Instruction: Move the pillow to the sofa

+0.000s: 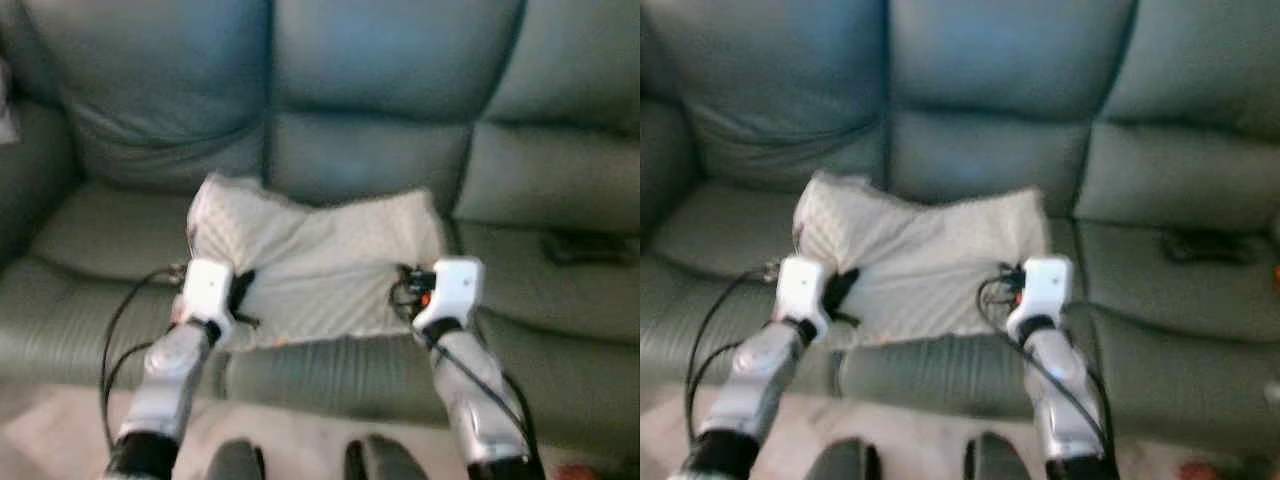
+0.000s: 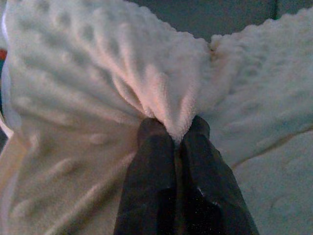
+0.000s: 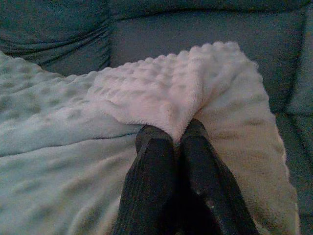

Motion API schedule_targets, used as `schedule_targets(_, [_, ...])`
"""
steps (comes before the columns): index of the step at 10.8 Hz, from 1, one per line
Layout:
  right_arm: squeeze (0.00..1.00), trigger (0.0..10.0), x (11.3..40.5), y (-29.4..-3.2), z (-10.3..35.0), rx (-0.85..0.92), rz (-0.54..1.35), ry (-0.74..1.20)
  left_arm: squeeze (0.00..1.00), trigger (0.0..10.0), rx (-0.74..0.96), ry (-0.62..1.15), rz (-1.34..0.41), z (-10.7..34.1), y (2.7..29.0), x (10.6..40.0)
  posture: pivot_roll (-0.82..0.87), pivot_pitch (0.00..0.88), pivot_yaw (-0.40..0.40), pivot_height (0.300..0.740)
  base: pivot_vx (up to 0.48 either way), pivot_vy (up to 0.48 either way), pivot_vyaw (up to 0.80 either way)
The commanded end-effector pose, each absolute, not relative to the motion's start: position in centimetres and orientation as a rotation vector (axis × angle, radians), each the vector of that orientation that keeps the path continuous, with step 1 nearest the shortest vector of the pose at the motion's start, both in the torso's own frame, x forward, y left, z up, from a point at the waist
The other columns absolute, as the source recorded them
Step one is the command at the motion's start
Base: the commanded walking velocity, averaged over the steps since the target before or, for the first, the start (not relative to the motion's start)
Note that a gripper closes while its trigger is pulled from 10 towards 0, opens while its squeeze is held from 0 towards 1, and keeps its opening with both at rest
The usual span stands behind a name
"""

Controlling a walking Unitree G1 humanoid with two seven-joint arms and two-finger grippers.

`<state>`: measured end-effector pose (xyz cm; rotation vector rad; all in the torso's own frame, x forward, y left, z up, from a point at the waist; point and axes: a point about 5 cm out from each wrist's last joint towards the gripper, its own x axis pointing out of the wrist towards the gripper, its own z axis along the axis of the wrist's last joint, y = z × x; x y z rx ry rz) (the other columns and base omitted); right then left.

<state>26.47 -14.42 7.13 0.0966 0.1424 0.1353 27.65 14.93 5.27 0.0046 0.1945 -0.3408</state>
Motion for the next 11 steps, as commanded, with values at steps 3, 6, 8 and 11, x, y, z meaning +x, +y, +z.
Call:
schedule_targets(3, [0.00, 10.0, 26.60, -15.50, 7.36, 0.080, 0.097, 0.124, 0.00, 10.0, 0.009, 0.165, -0.350, 5.98, 14.19, 27.68, -0.06, 0.141, 0.002, 0.740, 0.000, 0.000, 0.00])
schedule_targets(6, [0.00, 10.0, 26.67, -15.22, 7.31, 0.086, 0.103, 0.120, 0.00, 10.0, 0.021, 0.170, -0.354, 5.99, 14.24, 27.70, -0.06, 0.144, 0.007, 0.706, 0.000, 0.000, 0.00])
schedule_targets(8, [0.00, 10.0, 26.50, -15.03, 7.18, 0.089, 0.102, 0.123, 0.00, 10.0, 0.025, 0.171, -0.362, 6.09, 14.17, 27.75, -0.06, 0.151, 0.014, 0.706, 0.000, 0.000, 0.00])
schedule_targets(11, [0.00, 10.0, 26.34, -15.00, 7.06, 0.092, 0.099, 0.128, 0.00, 10.0, 0.025, 0.177, -0.377, 6.09, 14.08, 27.72, -0.06, 0.161, 0.015, 0.706, 0.000, -0.283, 0.00])
